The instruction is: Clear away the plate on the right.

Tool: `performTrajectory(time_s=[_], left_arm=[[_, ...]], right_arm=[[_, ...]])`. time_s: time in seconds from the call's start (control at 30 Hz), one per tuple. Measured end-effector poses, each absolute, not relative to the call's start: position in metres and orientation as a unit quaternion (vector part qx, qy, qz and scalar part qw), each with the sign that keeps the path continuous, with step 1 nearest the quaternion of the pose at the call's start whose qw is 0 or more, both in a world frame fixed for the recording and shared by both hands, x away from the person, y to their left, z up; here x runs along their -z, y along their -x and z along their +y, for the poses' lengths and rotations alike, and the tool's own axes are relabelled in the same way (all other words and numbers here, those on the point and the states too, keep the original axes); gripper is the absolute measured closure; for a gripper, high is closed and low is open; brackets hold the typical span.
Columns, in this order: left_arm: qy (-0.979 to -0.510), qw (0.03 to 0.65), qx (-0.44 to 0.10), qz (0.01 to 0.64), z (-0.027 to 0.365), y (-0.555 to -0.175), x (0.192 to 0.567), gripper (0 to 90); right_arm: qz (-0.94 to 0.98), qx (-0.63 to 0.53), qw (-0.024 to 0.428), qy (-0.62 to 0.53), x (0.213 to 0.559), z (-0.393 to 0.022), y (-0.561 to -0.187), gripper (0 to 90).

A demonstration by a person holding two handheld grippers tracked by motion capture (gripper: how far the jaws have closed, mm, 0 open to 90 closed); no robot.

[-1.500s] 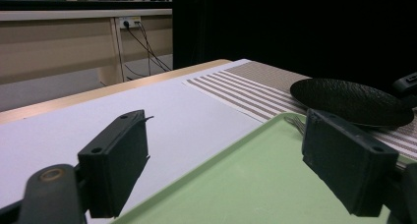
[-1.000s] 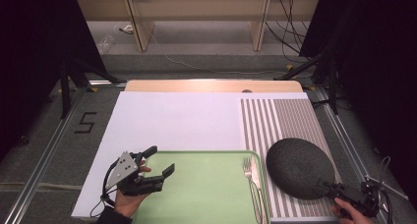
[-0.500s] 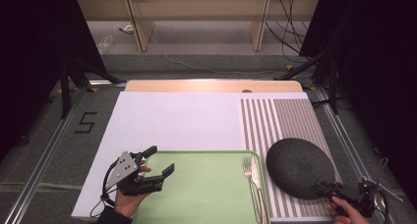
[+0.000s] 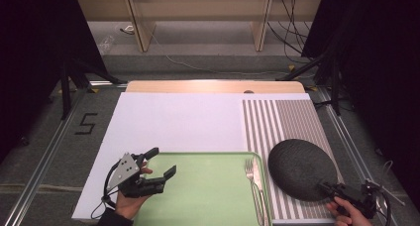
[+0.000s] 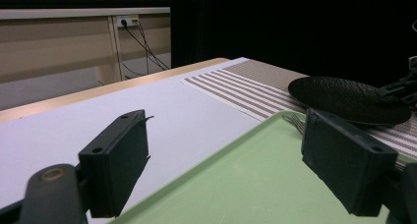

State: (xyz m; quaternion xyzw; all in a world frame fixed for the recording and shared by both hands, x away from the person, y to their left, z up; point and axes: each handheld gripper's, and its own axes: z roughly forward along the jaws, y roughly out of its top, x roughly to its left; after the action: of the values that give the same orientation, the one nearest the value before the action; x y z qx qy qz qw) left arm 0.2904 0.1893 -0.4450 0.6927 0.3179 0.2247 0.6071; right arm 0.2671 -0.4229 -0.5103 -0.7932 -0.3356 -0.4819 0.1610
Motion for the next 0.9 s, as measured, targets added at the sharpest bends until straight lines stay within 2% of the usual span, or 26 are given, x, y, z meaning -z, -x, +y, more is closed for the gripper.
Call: performTrajectory(time_s=[0.27, 0.5, 0.9], left_arm=[[-0.694, 0.607, -0.223, 0.317, 0.1886, -0.2906, 0.4449, 17.7], [-0.695, 0.607, -0.223, 0.316, 0.1885, -0.2906, 0.445, 17.7], [-0.694, 0.608, -0.222, 0.317, 0.1887, -0.2906, 0.4449, 17.7]], right_arm=[[-0.327, 0.464, 0.155, 0.808, 0.5114, -0.423, -0.2671, 77.4], [-0.313, 0.482, 0.163, 0.802, 0.5093, -0.4247, -0.265, 84.1], [-0.323, 0.503, 0.136, 0.79, 0.5038, -0.4232, -0.2641, 85.9]])
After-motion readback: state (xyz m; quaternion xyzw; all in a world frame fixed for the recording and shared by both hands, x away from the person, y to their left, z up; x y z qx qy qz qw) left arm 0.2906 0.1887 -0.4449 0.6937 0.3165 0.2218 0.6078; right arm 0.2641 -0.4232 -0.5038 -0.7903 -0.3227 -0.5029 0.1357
